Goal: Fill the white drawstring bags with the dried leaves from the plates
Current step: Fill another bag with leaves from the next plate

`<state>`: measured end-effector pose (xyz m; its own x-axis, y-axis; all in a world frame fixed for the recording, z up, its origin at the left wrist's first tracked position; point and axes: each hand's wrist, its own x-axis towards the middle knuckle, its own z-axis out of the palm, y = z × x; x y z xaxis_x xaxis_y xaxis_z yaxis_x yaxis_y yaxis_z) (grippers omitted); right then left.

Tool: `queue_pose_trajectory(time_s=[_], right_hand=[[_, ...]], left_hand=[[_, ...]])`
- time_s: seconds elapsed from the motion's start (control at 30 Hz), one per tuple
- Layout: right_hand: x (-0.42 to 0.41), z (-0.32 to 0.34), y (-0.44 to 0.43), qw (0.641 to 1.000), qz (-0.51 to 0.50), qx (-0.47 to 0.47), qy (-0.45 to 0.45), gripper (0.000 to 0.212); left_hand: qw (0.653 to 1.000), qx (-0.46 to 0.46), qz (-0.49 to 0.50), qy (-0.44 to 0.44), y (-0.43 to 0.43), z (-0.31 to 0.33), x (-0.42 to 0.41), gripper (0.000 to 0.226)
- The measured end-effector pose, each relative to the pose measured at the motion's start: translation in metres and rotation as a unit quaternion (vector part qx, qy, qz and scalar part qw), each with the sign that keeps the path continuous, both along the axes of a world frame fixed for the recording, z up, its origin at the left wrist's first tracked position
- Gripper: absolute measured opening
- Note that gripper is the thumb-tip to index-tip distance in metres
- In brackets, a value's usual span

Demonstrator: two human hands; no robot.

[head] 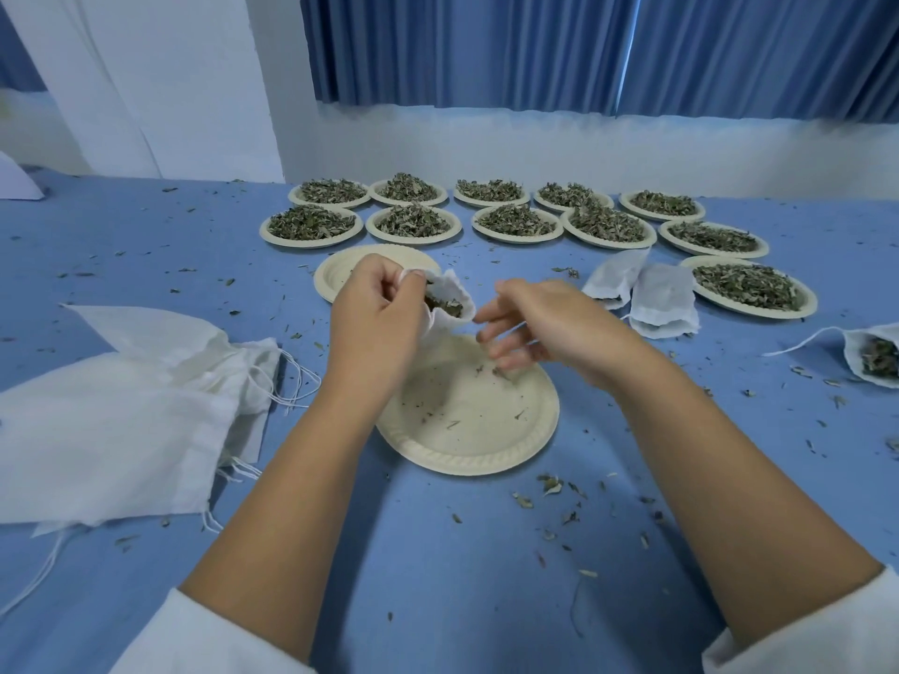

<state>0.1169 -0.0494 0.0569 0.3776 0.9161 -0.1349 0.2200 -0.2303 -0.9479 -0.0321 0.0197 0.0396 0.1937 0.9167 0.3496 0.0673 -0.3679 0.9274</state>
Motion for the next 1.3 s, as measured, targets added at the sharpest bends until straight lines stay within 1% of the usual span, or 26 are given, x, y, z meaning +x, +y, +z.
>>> queue_pose_trajectory(time_s=[0.03, 0.07, 0.1, 0.13, 0.17, 0.2, 0.27, 0.33, 0.37, 0.43, 0.5, 0.57, 0.6, 0.67, 0.73, 0.83, 0.9, 0.97, 1.07, 1.23, 1.3], right_hand=[[-0.003, -0.004, 0.0, 0.997, 0.001, -0.023, -0.069, 0.038], [-0.004, -0.008, 0.001, 0.983, 0.014, -0.046, -0.175, 0.036], [-0.006, -0.011, 0.001, 0.954, 0.034, -0.064, -0.291, 0.033], [-0.008, -0.015, 0.001, 0.915, 0.053, -0.08, -0.392, 0.029], [-0.011, -0.019, 0.0, 0.881, 0.064, -0.092, -0.46, 0.024], [-0.015, -0.021, 0.0, 0.86, 0.069, -0.1, -0.495, 0.02], [-0.02, -0.027, 0.002, 0.841, 0.074, -0.103, -0.526, 0.018], [-0.021, -0.031, 0.005, 0.848, 0.081, -0.092, -0.515, 0.018], [-0.02, -0.032, 0.006, 0.863, 0.082, -0.08, -0.492, 0.017], [-0.02, -0.033, 0.006, 0.887, 0.08, -0.052, -0.451, 0.022], [-0.021, -0.033, 0.005, 0.895, 0.087, -0.042, -0.435, 0.027], [-0.019, -0.031, 0.005, 0.905, 0.083, -0.042, -0.415, 0.025], [-0.016, -0.027, 0.004, 0.918, 0.071, -0.039, -0.388, 0.023], [-0.009, -0.016, 0.0, 0.955, 0.022, -0.001, -0.296, 0.024], [-0.002, -0.004, -0.005, 0.979, -0.041, 0.085, -0.183, 0.023], [-0.003, 0.008, -0.01, 0.976, -0.073, 0.202, -0.035, 0.015], [-0.01, 0.009, -0.011, 0.971, -0.054, 0.234, 0.009, 0.015], [-0.017, 0.007, -0.009, 0.97, -0.021, 0.242, 0.005, 0.016], [-0.023, 0.002, -0.007, 0.971, 0.011, 0.234, -0.043, 0.017], [-0.017, 0.001, -0.008, 0.969, 0.005, 0.224, -0.104, 0.017], [-0.016, -0.002, -0.006, 0.967, -0.021, 0.218, -0.132, 0.017]], left_hand=[[1.0, -0.001, -0.003, 0.004, 0.0, -0.001, 0.0, 0.018], [1.0, -0.002, -0.008, 0.009, 0.001, -0.001, 0.0, 0.018], [1.0, -0.004, -0.011, 0.014, 0.001, -0.002, 0.0, 0.019], [1.0, -0.005, -0.013, 0.018, 0.001, -0.002, 0.0, 0.019], [1.0, -0.005, -0.014, 0.022, 0.001, -0.002, 0.001, 0.018], [1.0, -0.004, -0.014, 0.024, 0.001, -0.002, 0.001, 0.018], [0.999, -0.006, -0.016, 0.028, 0.0, -0.002, 0.001, 0.017], [0.999, -0.011, -0.021, 0.028, 0.0, -0.002, 0.001, 0.016], [0.999, -0.013, -0.024, 0.028, 0.0, -0.002, 0.001, 0.017], [0.999, -0.014, -0.03, 0.031, -0.001, -0.002, 0.002, 0.02], [0.999, -0.017, -0.037, 0.03, -0.001, -0.002, 0.002, 0.023], [0.999, -0.023, -0.036, 0.026, -0.001, -0.002, 0.002, 0.025], [0.999, -0.025, -0.033, 0.026, -0.001, -0.001, 0.002, 0.025], [0.999, -0.028, -0.029, 0.026, -0.001, -0.001, 0.002, 0.027], [0.999, -0.026, -0.029, 0.028, -0.001, 0.0, 0.002, 0.027], [0.999, -0.019, -0.032, 0.037, -0.003, 0.0, 0.003, 0.025], [0.999, -0.017, -0.036, 0.037, -0.005, 0.0, 0.003, 0.023], [0.999, -0.015, -0.038, 0.033, -0.005, 0.0, 0.004, 0.023], [0.999, -0.014, -0.033, 0.03, -0.005, 0.0, 0.003, 0.023], [0.999, -0.021, -0.033, 0.02, -0.005, 0.0, 0.001, 0.023], [0.999, -0.021, -0.035, 0.016, -0.005, 0.001, 0.002, 0.023]])
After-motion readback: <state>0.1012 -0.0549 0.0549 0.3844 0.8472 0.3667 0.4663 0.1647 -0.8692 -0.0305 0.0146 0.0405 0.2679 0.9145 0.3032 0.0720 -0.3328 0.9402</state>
